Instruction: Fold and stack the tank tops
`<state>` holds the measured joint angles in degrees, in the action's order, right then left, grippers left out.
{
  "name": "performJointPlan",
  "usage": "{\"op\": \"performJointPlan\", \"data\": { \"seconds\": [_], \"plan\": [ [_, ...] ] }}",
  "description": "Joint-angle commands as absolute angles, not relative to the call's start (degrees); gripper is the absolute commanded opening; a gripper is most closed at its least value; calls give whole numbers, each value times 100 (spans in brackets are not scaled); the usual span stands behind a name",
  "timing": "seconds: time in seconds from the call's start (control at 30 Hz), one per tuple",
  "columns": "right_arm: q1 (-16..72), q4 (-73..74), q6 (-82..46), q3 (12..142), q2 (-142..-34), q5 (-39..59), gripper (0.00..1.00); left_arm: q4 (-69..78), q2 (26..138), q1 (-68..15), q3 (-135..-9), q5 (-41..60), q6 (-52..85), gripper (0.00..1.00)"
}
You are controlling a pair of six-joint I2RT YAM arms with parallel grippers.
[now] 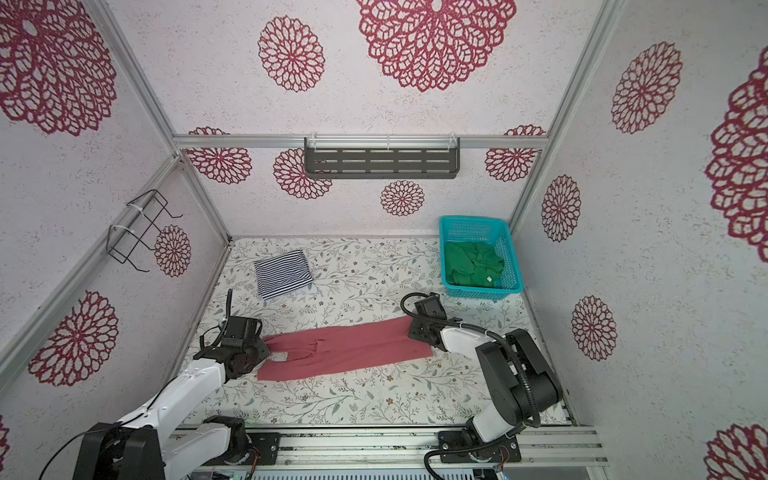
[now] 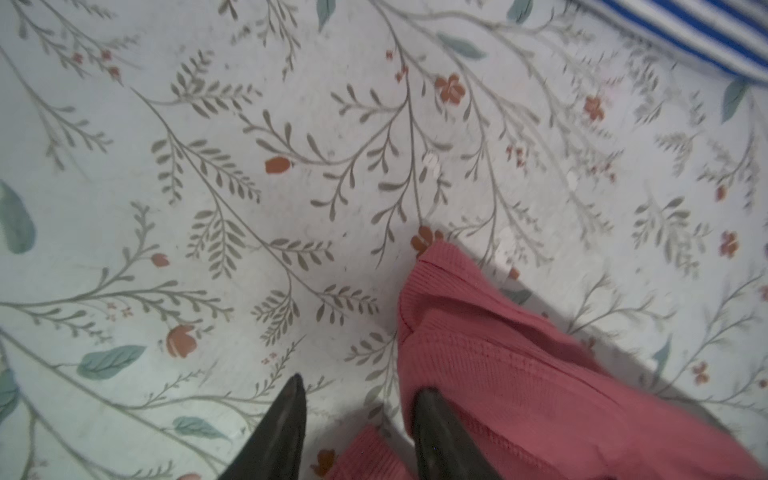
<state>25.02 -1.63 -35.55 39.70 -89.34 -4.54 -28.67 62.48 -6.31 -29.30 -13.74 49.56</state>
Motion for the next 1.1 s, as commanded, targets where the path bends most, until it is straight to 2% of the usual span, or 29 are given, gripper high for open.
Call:
{"op": "performJointPlan", "data": {
  "seconds": [0.0,0.13,0.27,0.43,0.53,0.73,0.9,1.07],
  "plan": [
    [2431,-703,-3412,3800,-9000,-673,16,-3249,6103,-589,-3352,-1656,4821,58],
    [2452,-1045,-3237,4027,-8799,-392,25,-3642,6135,-646,-3950,-1425,4661,61],
    [2520,-1360,-3041,4230,-8622,-387,26,-4170,6325,-1047,-4344,-1525,4710,60],
    [2527,-1204,-2767,4229,-8223,-274,26,-4192,6096,-1178,-4146,-1628,4924,59],
    [2540,-1138,-2734,4267,-8154,-141,26,-3822,6105,-1331,-4275,-1269,4966,53],
    [2787,-1174,-2779,4409,-8352,-245,25,-3683,7609,-2080,-5293,-1035,4623,43],
    [2839,-1151,-2830,4402,-8541,-331,25,-3048,8247,-1859,-5034,-792,4560,33],
    [2815,-1103,-2919,4269,-8706,-613,22,-2658,8047,-1483,-4049,-775,4851,27]
  ]
}}
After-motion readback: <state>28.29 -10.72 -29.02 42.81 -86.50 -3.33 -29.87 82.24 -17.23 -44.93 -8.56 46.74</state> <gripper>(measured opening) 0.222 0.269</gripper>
